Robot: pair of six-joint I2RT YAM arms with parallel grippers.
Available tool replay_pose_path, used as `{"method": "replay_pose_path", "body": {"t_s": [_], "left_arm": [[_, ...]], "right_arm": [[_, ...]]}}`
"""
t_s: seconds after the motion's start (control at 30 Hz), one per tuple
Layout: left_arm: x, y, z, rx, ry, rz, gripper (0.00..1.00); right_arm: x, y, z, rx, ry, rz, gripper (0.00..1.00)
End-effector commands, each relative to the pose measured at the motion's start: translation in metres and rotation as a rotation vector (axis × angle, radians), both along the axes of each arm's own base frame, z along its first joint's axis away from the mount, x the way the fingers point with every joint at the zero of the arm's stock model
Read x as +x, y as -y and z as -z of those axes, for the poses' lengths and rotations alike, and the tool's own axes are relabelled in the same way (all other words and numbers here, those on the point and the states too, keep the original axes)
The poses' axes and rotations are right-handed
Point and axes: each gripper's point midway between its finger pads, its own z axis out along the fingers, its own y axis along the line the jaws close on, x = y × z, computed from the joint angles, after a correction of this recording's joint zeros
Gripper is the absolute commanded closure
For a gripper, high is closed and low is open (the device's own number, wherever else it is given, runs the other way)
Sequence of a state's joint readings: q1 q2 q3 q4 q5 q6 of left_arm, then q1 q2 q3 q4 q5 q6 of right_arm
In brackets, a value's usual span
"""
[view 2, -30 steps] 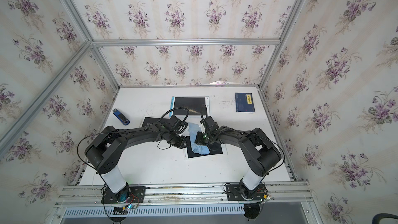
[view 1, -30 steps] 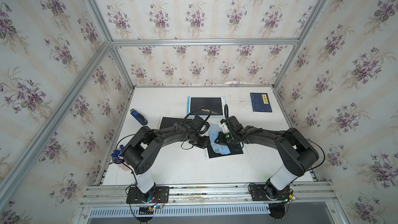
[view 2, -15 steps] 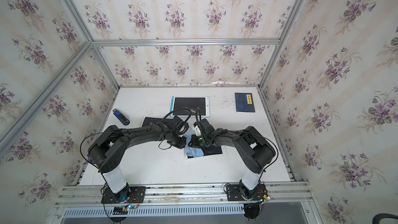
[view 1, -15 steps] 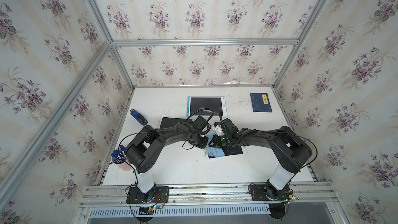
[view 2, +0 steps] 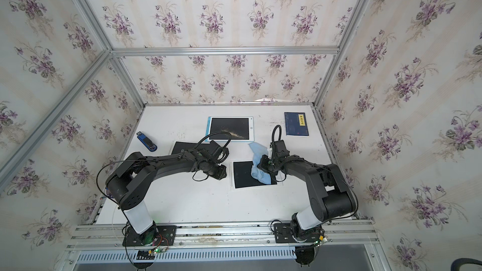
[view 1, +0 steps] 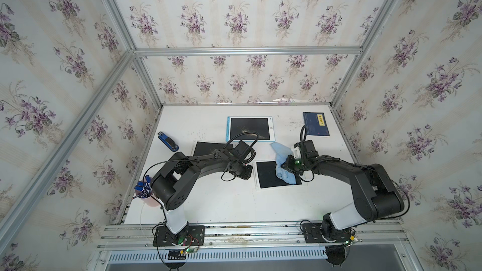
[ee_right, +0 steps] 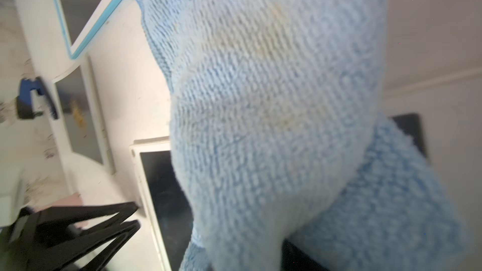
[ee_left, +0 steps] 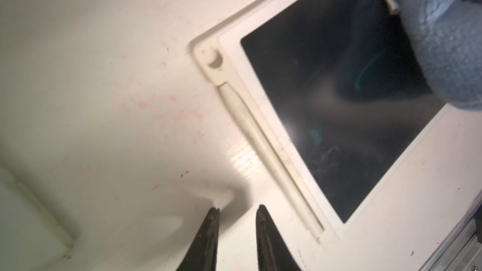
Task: Wipe the drawing tablet
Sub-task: Wipe the dirt from the drawing tablet.
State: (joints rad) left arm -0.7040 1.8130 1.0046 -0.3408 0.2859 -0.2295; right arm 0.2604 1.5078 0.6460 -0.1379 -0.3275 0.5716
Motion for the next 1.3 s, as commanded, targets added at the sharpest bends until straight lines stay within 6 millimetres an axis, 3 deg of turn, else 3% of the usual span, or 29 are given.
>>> {"method": "replay_pose_path", "body": {"t_s": [0.0,0.1,0.23,0.37,0.53,0.63,0.83,1.1,1.27], "left_arm": [[-0.019,-0.036,0.025,0.167,-0.063,-0.016,0.72],[-0.019,-0.036,0.024,0.167,-0.057,-0.018,0.72],[-0.016,-0.033,0.019,0.146,-0.039,-0.024,0.71],[-0.009,-0.018,0.003,0.068,-0.015,-0.027,0.63],[0.007,0.008,-0.019,-0.015,0.004,-0.027,0.60],[0.015,0.018,-0.022,0.009,0.020,-0.012,0.60],[0.028,0.029,-0.018,0.095,0.024,0.019,0.61],[0.030,0.033,-0.009,0.273,0.056,0.088,0.61],[0.025,0.033,0.002,0.331,0.043,0.102,0.64]], "right_arm": [[-0.017,0.048,0.009,-0.253,-0.062,0.091,1.00],[-0.011,0.033,-0.010,-0.170,0.008,0.059,1.00],[-0.009,-0.012,-0.041,-0.060,0.120,-0.068,1.00],[-0.016,-0.039,-0.047,-0.033,0.124,-0.146,1.00],[-0.020,-0.045,-0.045,-0.009,0.118,-0.159,1.00],[-0.023,-0.048,-0.042,0.008,0.108,-0.168,1.00],[-0.032,-0.051,-0.029,-0.002,0.071,-0.187,1.00],[-0.038,-0.055,-0.021,0.024,0.059,-0.194,1.00],[-0.050,-0.079,-0.028,0.107,0.067,-0.245,1.00]]}}
